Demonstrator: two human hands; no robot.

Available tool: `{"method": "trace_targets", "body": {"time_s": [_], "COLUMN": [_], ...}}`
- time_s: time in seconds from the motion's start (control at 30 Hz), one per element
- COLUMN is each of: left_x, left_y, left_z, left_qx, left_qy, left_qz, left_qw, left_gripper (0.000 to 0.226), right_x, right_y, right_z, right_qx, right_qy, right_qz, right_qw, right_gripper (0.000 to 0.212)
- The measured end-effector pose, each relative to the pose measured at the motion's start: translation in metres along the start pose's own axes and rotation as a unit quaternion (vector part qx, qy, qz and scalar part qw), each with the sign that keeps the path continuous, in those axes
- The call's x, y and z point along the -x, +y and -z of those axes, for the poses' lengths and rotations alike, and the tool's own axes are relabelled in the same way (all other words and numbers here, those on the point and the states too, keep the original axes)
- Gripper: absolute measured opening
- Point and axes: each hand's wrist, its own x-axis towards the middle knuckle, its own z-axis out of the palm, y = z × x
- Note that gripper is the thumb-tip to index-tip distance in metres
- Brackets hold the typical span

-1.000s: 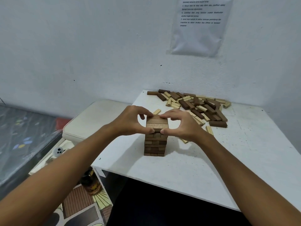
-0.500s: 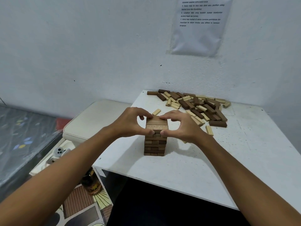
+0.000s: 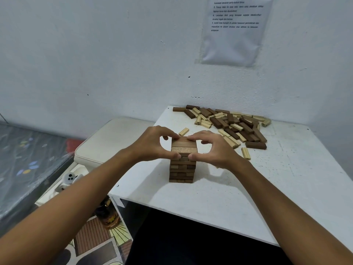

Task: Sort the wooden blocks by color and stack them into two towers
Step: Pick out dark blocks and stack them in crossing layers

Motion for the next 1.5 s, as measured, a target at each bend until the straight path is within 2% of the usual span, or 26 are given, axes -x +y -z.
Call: {"method": "trace_targets", "body": {"time_s": [0.53,0.67,0.83,1.03,1.33,1.4,1.5], "left_x": [0.004,0.004,0.000,-0.020,-0.076,-0.091,-0.113], "left_y": [0.000,0.000,0.008,0.021,0.030,0.026,0.015], "left_z": [0.000,0.001,0.002,0.003,0.003,0.002,-0.003], "left_qx": [0.006,0.016,0.038,0.049,0.034,0.031,0.005], "left_qy": [0.000,0.000,0.025,0.024,-0.027,-0.045,-0.068], "left_qz": [0.008,0.006,0.011,-0.010,-0.054,-0.053,-0.052], "left_qw": [1.000,1.000,0.999,0.998,0.998,0.997,0.996], "left_gripper": [0.074,0.065,0.056,0.051,0.059,0.056,0.037], "right_x": [0.002,0.003,0.007,0.009,0.012,0.010,0.003], "right_y": [0.001,-0.001,-0.002,0.007,0.044,0.057,0.076], "right_z": [-0.001,0.000,0.006,0.024,0.059,0.064,0.065], "right_qx": [-0.006,-0.013,-0.056,-0.052,0.006,0.022,0.062], "right_qy": [-0.004,-0.011,0.014,0.054,0.104,0.113,0.132], "right_qz": [-0.006,-0.004,-0.001,-0.029,-0.084,-0.098,-0.125], "right_qw": [1.000,1.000,0.998,0.997,0.991,0.989,0.981], "right_gripper": [0.066,0.071,0.048,0.047,0.032,0.031,0.029]}}
